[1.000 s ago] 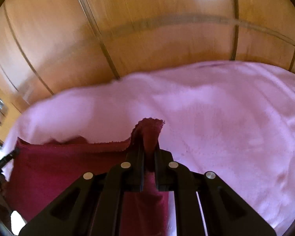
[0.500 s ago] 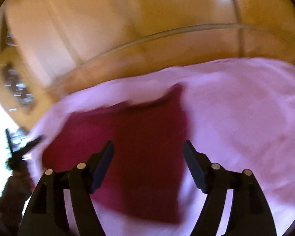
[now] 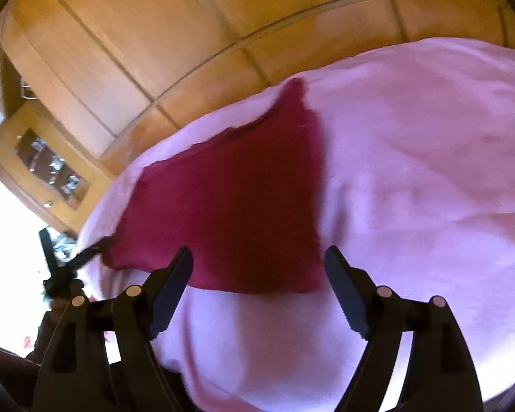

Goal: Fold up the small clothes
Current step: 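Lay the folded garment flat and open both tools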

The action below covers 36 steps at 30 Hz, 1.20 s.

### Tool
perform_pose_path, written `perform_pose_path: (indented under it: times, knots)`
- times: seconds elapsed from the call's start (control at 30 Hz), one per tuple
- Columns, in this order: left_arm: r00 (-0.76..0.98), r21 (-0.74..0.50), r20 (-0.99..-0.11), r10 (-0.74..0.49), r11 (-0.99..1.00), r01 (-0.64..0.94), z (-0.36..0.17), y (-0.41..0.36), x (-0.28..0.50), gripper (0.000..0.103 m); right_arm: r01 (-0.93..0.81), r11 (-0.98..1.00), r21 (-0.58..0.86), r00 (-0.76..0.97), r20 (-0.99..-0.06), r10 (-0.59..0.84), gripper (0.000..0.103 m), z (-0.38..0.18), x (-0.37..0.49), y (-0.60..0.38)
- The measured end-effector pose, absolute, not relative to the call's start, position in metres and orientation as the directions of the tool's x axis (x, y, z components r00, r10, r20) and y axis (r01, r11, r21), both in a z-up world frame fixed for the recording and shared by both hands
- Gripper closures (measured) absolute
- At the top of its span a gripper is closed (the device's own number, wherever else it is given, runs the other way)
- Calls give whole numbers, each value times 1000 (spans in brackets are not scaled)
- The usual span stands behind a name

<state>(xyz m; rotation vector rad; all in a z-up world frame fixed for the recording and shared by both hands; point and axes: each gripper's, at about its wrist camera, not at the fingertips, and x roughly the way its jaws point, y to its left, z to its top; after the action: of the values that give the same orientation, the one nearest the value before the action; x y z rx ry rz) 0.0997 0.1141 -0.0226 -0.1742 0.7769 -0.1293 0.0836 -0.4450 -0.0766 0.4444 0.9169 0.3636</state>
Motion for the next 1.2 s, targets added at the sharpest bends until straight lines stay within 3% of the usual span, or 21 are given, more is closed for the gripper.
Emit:
perform_pose_path:
  times: [0.1,0.2,0.27,0.3,0.33,0.47,0.57,0.67,0.73,0.83,0.9,1.2]
  knots:
    - [702,-195,-683,-202,976,92,-23,102,89,29,-68,867,493,547,-708,446,44,-92,81,-457]
    - [672,-160,-720,-173,984,83,-34,93,94,29,-68,849,525,549,-690,471,44,-100,83,-456]
    - [645,-180,-743,-177,982,62,-43,97,103,29,-89,847,524,540,-689,483,51,-106,93,-447]
    - [634,-186,-754,-170,982,42,-49,100,111,29,-104,852,513,523,-700,486,73,-110,99,-445]
    - [616,-181,-773,-151,983,14,-55,103,116,29,-103,867,487,504,-726,468,86,-112,105,-439]
    - [592,-214,-789,-164,977,-15,-64,115,119,28,-150,877,457,510,-724,464,90,-93,94,-437]
    - [608,-152,-784,-126,988,9,-64,107,114,28,-127,903,410,471,-777,419,90,-103,84,-442]
    - [633,-99,-771,-68,995,-13,-58,99,108,28,-79,898,434,433,-796,423,86,-129,93,-438]
    - [652,-60,-758,-30,998,-24,-50,96,101,28,-43,865,500,455,-761,462,60,-130,94,-446]
    - [678,-36,-735,-12,999,-22,-38,92,95,22,-44,871,489,475,-756,449,33,-122,94,-446]
    - [700,10,-713,31,999,-34,-31,87,92,17,-45,887,460,512,-752,416,25,-109,90,-446]
    - [740,87,-671,46,996,17,-21,66,99,17,-106,906,410,617,-687,384,22,-68,111,-410]
